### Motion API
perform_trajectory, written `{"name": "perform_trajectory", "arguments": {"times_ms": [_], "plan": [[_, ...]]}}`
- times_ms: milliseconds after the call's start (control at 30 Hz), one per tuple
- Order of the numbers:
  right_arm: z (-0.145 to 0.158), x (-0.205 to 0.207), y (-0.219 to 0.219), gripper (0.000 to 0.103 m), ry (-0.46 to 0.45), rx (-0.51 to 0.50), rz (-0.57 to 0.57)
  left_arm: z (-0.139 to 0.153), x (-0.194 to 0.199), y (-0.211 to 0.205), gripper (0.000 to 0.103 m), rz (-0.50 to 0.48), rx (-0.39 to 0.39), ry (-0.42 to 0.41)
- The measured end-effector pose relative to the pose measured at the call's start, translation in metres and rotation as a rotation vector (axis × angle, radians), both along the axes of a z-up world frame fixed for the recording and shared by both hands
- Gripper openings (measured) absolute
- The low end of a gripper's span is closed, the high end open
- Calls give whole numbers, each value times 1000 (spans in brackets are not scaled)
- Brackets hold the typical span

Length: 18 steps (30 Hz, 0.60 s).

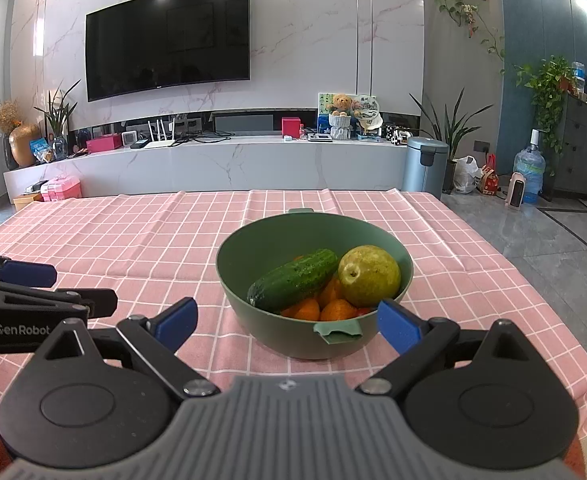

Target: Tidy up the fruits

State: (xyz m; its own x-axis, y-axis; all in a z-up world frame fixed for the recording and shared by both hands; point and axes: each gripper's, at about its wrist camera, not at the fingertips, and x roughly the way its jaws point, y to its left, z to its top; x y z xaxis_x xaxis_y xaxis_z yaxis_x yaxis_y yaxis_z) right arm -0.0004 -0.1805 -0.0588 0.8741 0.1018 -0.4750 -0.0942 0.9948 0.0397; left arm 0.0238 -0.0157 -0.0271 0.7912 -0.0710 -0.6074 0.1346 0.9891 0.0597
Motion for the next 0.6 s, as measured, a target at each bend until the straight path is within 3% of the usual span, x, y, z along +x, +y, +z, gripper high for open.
{"name": "perform_trajectory", "arguments": {"times_ms": [600], "plan": [[1, 0, 0, 93, 4, -12, 1, 1, 0, 1, 82, 1, 1, -4]]}}
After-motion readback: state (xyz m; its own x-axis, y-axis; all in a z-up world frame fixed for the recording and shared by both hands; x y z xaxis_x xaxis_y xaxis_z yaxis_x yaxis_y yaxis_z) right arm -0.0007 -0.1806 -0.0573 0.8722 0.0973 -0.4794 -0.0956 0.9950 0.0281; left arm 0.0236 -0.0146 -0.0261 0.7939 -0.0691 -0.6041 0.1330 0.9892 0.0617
